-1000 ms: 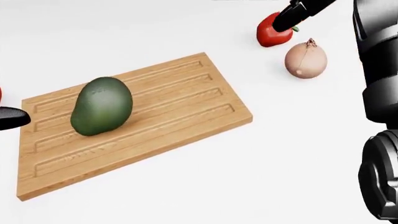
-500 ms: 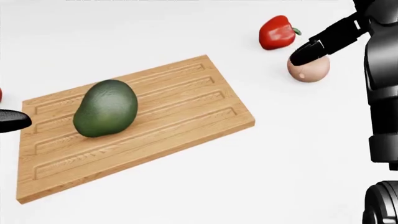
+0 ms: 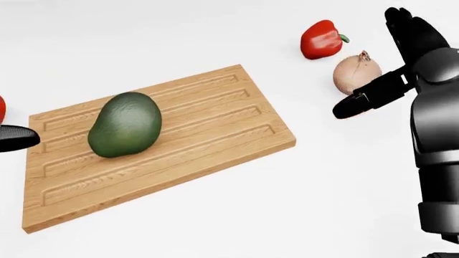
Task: Place the avocado, onion, tomato and bell pepper on the cutting board.
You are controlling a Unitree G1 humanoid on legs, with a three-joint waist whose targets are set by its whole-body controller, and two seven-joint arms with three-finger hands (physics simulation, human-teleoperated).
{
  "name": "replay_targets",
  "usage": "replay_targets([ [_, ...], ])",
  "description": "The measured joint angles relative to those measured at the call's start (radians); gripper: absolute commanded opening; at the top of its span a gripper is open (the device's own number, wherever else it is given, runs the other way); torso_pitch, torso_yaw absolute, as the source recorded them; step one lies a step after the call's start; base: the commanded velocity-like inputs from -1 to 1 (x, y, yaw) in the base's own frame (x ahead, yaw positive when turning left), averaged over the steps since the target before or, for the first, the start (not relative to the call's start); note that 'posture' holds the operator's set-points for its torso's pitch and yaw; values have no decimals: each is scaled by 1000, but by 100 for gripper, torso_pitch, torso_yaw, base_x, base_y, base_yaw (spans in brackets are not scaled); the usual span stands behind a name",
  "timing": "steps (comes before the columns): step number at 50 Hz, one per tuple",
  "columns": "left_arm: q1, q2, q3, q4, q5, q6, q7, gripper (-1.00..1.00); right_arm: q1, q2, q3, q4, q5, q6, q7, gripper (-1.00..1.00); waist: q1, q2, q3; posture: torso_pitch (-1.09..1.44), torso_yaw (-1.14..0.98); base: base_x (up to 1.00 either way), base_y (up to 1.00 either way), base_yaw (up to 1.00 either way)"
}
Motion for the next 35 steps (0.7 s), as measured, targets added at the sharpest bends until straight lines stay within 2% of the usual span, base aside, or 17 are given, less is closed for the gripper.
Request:
replay_targets([
  [11, -3, 1, -1, -1, -2, 2, -1, 100, 37, 21, -2, 33, 25, -19, -37, 100, -2, 2, -2, 0, 0, 0, 0, 0],
  [21, 2, -1, -2, 1, -1, -3, -3, 100, -56, 25, 14, 198, 62, -87, -93, 100, -3, 6, -5, 0, 0, 0, 0, 0],
  [30, 2, -8, -14, 21, 11, -19, 3, 100, -88, 16, 22, 273, 62, -126, -113, 100, -1, 2, -6, 0, 0, 0, 0, 0],
  [35, 8, -8, -3, 12, 8, -17, -2, 100, -98, 13, 24, 305, 54, -137, -120, 100, -1, 3, -5, 0, 0, 0, 0, 0],
])
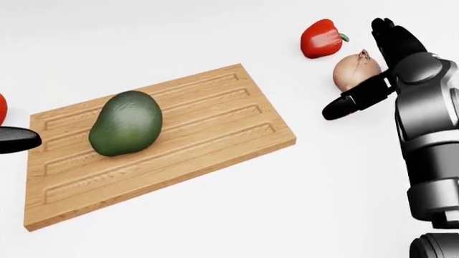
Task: Place the avocado, onion, tomato and bell pepper on the cutting board.
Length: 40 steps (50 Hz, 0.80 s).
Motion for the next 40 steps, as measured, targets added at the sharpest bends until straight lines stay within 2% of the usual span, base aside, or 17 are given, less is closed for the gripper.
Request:
replay_targets([
  [5, 8, 1, 11, -9, -4, -2, -3, 100, -17, -12, 3, 49, -19, -24, -11, 92, 1, 2, 0, 0, 0, 0, 0, 0],
  [10, 9, 1, 8, -6, -5, -1, -3, 100, -33, -15, -1, 90, -26, -51, -31, 62, 0, 1, -1, 0, 0, 0, 0, 0],
  [15, 3, 5, 10, -12, -9, 6, -3, 100, -48, -19, 2, 122, -31, -76, -46, 41, 0, 2, -1, 0, 0, 0, 0, 0],
  [33, -10, 16, 8, -7, -11, 16, 3, 100, -69, -7, 19, 184, -52, -158, -85, 22, -3, -5, -10, 0, 0, 0, 0, 0],
  [38, -10, 16, 10, -8, -11, 16, 2, 100, -72, -4, 18, 180, -64, -164, -80, -9, -4, -6, -10, 0, 0, 0, 0, 0],
  [40, -4, 13, 9, -8, -10, 10, 2, 100, -68, -2, 16, 168, -65, -162, -77, -13, -3, -6, -11, 0, 0, 0, 0, 0],
])
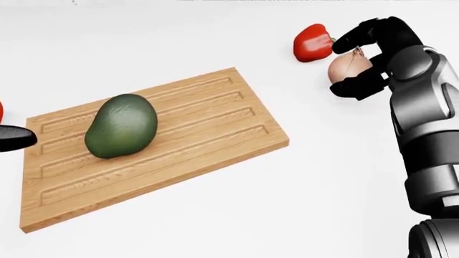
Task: Place the avocado, onion, tomato and bell pepper on the cutting board.
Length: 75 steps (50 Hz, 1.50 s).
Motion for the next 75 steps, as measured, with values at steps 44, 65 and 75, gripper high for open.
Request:
replay_targets([
  [44, 10, -5, 4, -4, 1, -4, -10, 100, -341, 295, 80, 138, 26, -17, 123, -45, -8, 32, 21, 0, 0, 0, 0, 0],
  [65, 22, -14, 1, -17, 7, -7, -10, 100, -321, 396, 94, 304, 80, -152, 23, -46, -8, 39, 20, 0, 0, 0, 0, 0],
  [75, 24, -17, -1, -16, 11, -8, -15, 100, -309, 425, 97, 317, 93, -179, 7, -45, -8, 41, 17, 0, 0, 0, 0, 0],
])
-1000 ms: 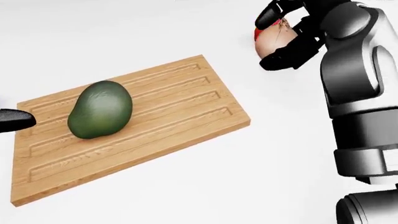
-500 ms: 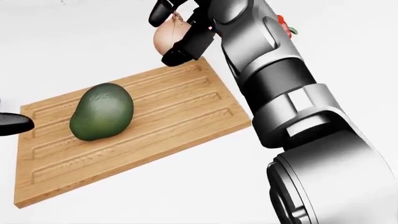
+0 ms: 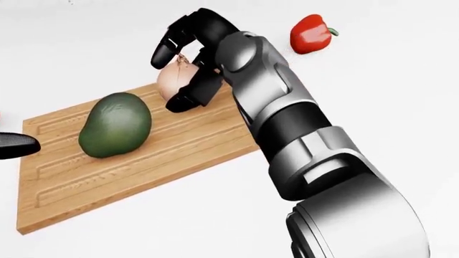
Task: Place the avocado, onion, tomato and bell pepper on the cutting board.
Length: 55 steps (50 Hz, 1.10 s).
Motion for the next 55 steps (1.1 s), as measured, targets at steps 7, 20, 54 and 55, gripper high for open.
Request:
replay_targets([
  [7, 2, -1, 1, 9, 2, -7, -3, 100, 1, 10, 4, 8, -2, -12, -2, -15, 0, 0, -2, 0, 0, 0, 0, 0],
  [20, -18, 9, -2, 11, -1, 4, -2, 100, -7, 1, 7, -4, -24, -7, 9, 36, 1, -1, -3, 0, 0, 0, 0, 0],
  [54, -5, -1, 0, 13, 2, -8, -4, 100, -81, -108, -15, -167, 0, 122, 112, 71, 3, -10, 1, 0, 0, 0, 0, 0],
  [55, -11, 1, -2, 13, 2, -5, -3, 100, -92, -114, -17, -155, 3, 124, 114, 72, 3, -10, 2, 0, 0, 0, 0, 0],
])
